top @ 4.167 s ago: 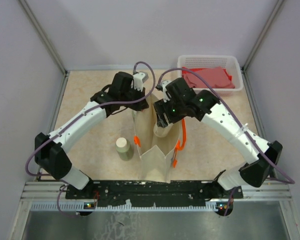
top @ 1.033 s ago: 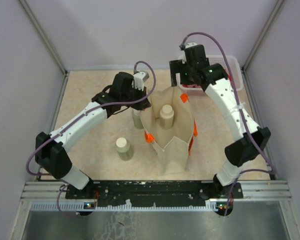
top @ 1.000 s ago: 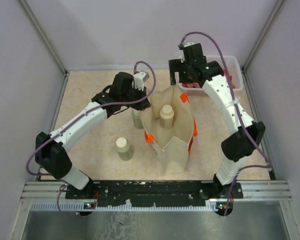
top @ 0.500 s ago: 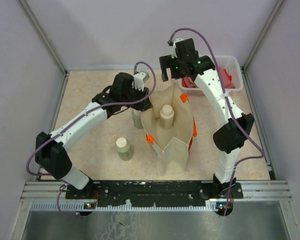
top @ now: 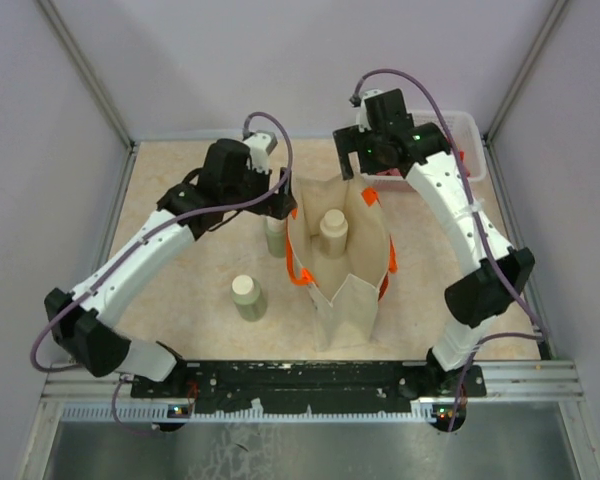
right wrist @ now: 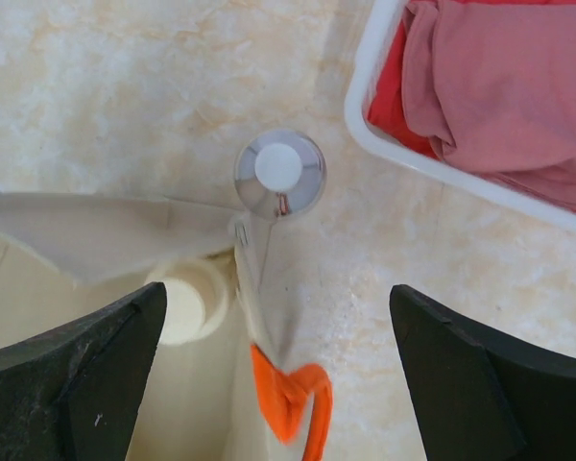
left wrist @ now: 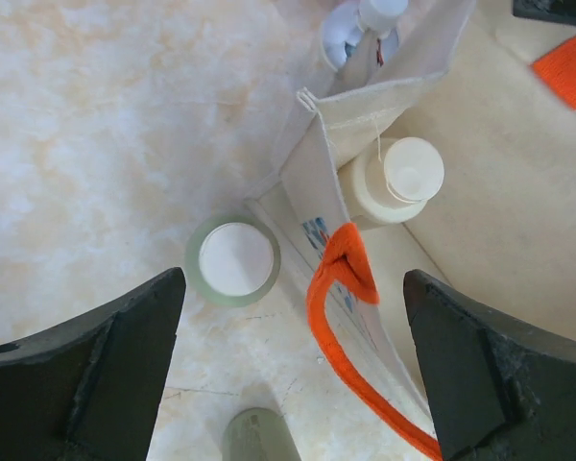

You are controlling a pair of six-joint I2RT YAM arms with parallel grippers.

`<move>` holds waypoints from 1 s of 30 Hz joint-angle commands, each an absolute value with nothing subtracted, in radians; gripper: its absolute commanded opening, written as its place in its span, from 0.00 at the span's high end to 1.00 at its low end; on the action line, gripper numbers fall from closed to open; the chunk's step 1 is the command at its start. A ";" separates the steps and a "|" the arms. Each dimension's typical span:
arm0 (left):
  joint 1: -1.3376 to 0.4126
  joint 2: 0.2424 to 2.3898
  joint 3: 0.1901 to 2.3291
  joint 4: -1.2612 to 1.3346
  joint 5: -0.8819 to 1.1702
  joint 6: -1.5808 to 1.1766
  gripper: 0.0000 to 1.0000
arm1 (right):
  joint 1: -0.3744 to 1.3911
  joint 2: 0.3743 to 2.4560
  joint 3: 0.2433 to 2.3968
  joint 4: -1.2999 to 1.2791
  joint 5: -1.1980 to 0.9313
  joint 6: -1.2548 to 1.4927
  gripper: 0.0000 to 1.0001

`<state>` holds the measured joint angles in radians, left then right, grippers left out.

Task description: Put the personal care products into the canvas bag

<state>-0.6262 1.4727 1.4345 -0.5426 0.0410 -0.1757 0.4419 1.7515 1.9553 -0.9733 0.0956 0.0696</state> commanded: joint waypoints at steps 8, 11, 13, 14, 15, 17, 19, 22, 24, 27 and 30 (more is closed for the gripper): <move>-0.625 1.367 1.425 -0.757 -0.165 -0.219 0.00 | 0.440 1.538 1.839 -1.022 0.084 0.062 0.01; -0.619 1.392 1.418 -0.758 -0.169 -0.226 0.00 | 0.440 1.516 1.792 -1.020 0.079 0.068 0.01; -0.609 1.410 1.424 -0.760 -0.161 -0.208 0.00 | 0.440 1.506 1.762 -1.016 0.067 0.071 0.01; -0.600 1.420 1.426 -0.759 -0.150 -0.194 0.00 | 0.440 1.502 1.747 -1.012 0.058 0.075 0.01; -0.593 1.431 1.428 -0.760 -0.142 -0.184 0.00 | 0.440 1.497 1.731 -1.005 0.049 0.077 0.02; -0.576 1.447 1.425 -0.759 -0.125 -0.170 0.00 | 0.440 1.491 1.702 -0.989 0.035 0.084 0.05; -0.562 1.456 1.413 -0.744 -0.108 -0.160 0.00 | 0.440 1.484 1.676 -0.978 0.031 0.089 0.09; -0.543 1.457 1.372 -0.681 -0.049 -0.135 0.00 | 0.440 1.479 1.640 -0.966 0.031 0.091 0.12; -0.534 1.462 1.347 -0.628 0.001 -0.122 0.00 | 0.440 1.479 1.624 -0.966 0.035 0.091 0.12; -0.532 1.477 1.326 -0.571 0.073 -0.113 0.00 | 0.440 1.477 1.613 -0.969 0.058 0.088 0.11; -0.532 1.497 1.314 -0.538 0.109 -0.108 0.00 | 0.441 1.474 1.611 -0.976 0.081 0.084 0.16</move>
<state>-0.5320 1.4731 1.3304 -0.6334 0.0124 -0.1345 0.4419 1.5253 1.6020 -1.0039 0.0521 0.0895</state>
